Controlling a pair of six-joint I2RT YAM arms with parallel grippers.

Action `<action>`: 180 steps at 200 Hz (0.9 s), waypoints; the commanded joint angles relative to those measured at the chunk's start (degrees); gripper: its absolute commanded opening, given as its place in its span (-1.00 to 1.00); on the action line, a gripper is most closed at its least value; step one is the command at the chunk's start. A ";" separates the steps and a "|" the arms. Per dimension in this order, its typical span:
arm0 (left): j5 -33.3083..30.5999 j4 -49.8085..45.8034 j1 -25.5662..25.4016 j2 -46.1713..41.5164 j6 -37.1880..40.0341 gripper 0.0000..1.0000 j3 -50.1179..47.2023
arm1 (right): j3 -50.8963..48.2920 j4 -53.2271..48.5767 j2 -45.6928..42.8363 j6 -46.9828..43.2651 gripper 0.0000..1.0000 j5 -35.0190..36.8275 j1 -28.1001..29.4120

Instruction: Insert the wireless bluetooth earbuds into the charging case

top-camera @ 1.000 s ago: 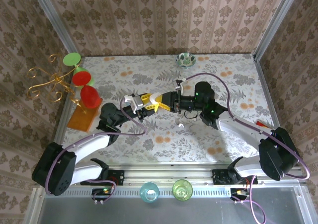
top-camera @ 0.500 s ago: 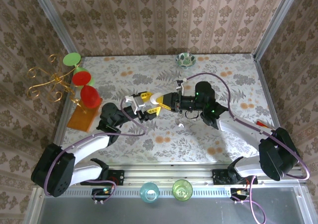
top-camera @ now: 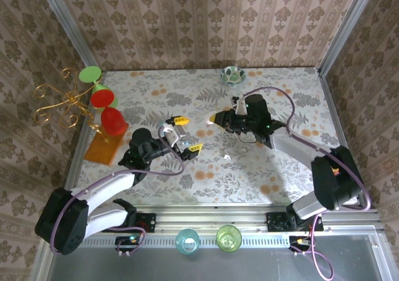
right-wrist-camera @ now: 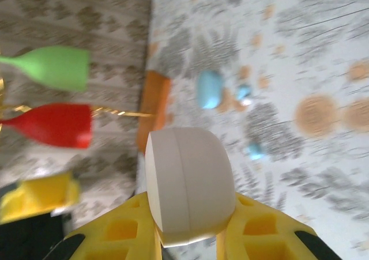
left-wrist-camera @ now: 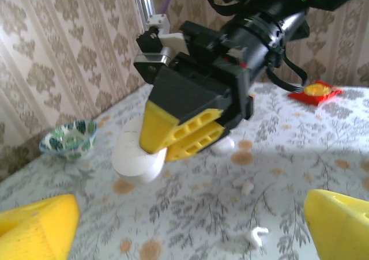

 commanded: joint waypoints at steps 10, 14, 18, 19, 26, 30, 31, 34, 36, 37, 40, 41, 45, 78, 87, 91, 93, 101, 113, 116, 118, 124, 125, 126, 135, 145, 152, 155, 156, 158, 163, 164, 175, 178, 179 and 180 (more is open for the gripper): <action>-5.23 -8.18 -0.61 -0.97 4.18 1.00 -0.59 | 5.66 -5.21 8.58 -6.71 -0.65 6.25 -2.27; -5.57 -8.65 -0.69 -0.97 4.28 1.00 -0.63 | 6.45 -5.36 10.07 -6.76 -0.65 6.21 -2.58; -5.70 -8.93 -0.70 -0.97 4.37 1.00 -0.63 | 7.16 -5.24 11.47 -6.74 -0.65 6.01 -2.93; -5.74 -9.02 -0.70 -0.97 4.38 1.00 -0.63 | 7.33 -5.20 11.87 -6.75 -0.65 5.96 -3.00; -6.00 -9.22 -0.70 -0.92 4.55 1.00 -0.62 | 8.54 -4.81 14.27 -6.79 -0.64 5.66 -3.44; -6.06 -9.35 -0.69 -1.05 4.64 1.00 -0.71 | 9.17 -4.99 15.61 -6.78 -0.64 5.76 -3.74; -6.09 -9.36 -0.69 -1.06 4.65 1.00 -0.71 | 9.48 -5.07 15.88 -6.82 -0.64 5.79 -3.76; -6.19 -9.44 -0.70 -1.06 4.68 1.00 -0.72 | 10.03 -5.28 16.86 -6.90 -0.64 5.89 -4.02; -6.21 -9.52 -0.70 -1.13 4.73 1.00 -0.72 | 10.55 -5.47 17.49 -6.93 -0.63 5.90 -4.12; -6.21 -9.53 -0.70 -1.14 4.73 1.00 -0.72 | 10.83 -5.53 17.83 -6.94 -0.63 5.90 -4.21; -6.28 -9.59 -0.70 -1.23 4.74 1.00 -0.76 | 11.37 -5.67 18.72 -7.02 -0.62 5.90 -4.39; -6.38 -9.57 -0.70 -1.23 4.74 1.00 -0.74 | 11.59 -5.72 19.01 -7.07 -0.62 5.90 -4.44; -6.38 -9.58 -0.70 -1.31 4.74 1.00 -0.80 | 12.44 -6.11 20.18 -7.16 -0.62 5.90 -4.68; -7.09 -9.85 -0.67 -2.15 4.65 1.00 -1.31 | 17.44 -8.43 27.80 -8.03 -0.59 6.76 -6.16; -7.39 -9.78 -0.70 -2.13 4.53 1.00 -1.42 | 18.74 -9.38 29.46 -8.24 -0.57 6.78 -6.47; -7.49 -9.73 -0.70 -2.13 4.52 1.00 -1.47 | 19.13 -9.77 30.09 -8.38 -0.56 6.71 -6.64; -7.59 -9.79 -0.70 -2.17 4.42 1.00 -1.48 | 19.46 -10.04 30.29 -8.47 -0.56 6.77 -6.62; -7.94 -9.74 -0.70 -2.13 4.26 1.00 -1.59 | 20.04 -10.58 30.96 -8.76 -0.53 6.95 -6.77; -8.77 -9.73 -0.70 -2.20 3.87 1.00 -1.59 | 20.03 -10.60 30.63 -9.18 -0.42 7.30 -6.99; -9.11 -9.80 -0.70 -2.20 3.60 1.00 -1.52 | 19.99 -10.59 30.33 -9.29 -0.39 7.39 -6.98; -9.27 -9.74 -0.65 -2.18 3.51 1.00 -1.51 | 19.81 -10.60 30.08 -9.38 -0.36 7.55 -7.06; -9.82 -9.77 -0.61 -2.19 3.17 1.00 -1.37 | 19.49 -10.71 29.41 -9.85 -0.27 8.11 -7.10; -9.91 -9.75 -0.61 -2.20 3.12 1.00 -1.39 | 19.47 -10.74 29.19 -9.89 -0.26 8.19 -7.11; -9.95 -9.78 -0.61 -2.16 3.05 1.00 -1.41 | 19.38 -10.85 29.04 -9.95 -0.24 8.37 -7.16; -10.64 -9.80 -0.61 -2.03 2.67 1.00 -1.26 | 18.76 -11.43 27.40 -10.76 -0.10 9.50 -7.36; -12.19 -10.02 -0.61 -1.86 2.11 1.00 -0.92 | 17.47 -12.03 25.11 -11.82 0.07 11.21 -7.45; -13.83 -10.40 -0.61 -1.64 1.56 1.00 -0.52 | 16.38 -12.41 23.23 -12.69 0.16 12.49 -7.61; -14.69 -10.48 -0.61 -1.53 1.36 1.00 -0.42 | 15.86 -12.58 22.43 -13.06 0.19 13.17 -7.60; -15.07 -10.54 -0.65 -1.52 1.25 1.00 -0.39 | 15.68 -12.65 22.14 -13.25 0.20 13.36 -7.58; -15.73 -10.63 -0.69 -1.35 1.19 1.00 -0.33 | 15.46 -12.78 21.51 -13.53 0.23 13.85 -7.63; -17.61 -10.81 -0.60 -1.28 0.56 1.00 -0.12 | 14.45 -13.23 19.99 -14.24 0.27 14.80 -7.60; -18.02 -10.84 -0.65 -1.26 0.41 1.00 -0.07 | 14.23 -13.32 19.69 -14.37 0.28 14.92 -7.58; -22.07 -12.04 -0.61 -0.77 -1.25 1.00 0.69 | 11.87 -13.99 16.04 -16.00 0.35 16.89 -7.60; -23.48 -12.52 -0.61 -0.63 -1.65 1.00 0.94 | 11.08 -14.08 15.05 -16.40 0.37 17.40 -7.58; -23.95 -12.66 -0.61 -0.58 -1.84 1.00 1.04 | 10.83 -14.14 14.67 -16.51 0.38 17.49 -7.57; -24.35 -12.81 -0.61 -0.52 -1.93 1.00 1.13 | 10.57 -14.17 14.31 -16.60 0.39 17.76 -7.61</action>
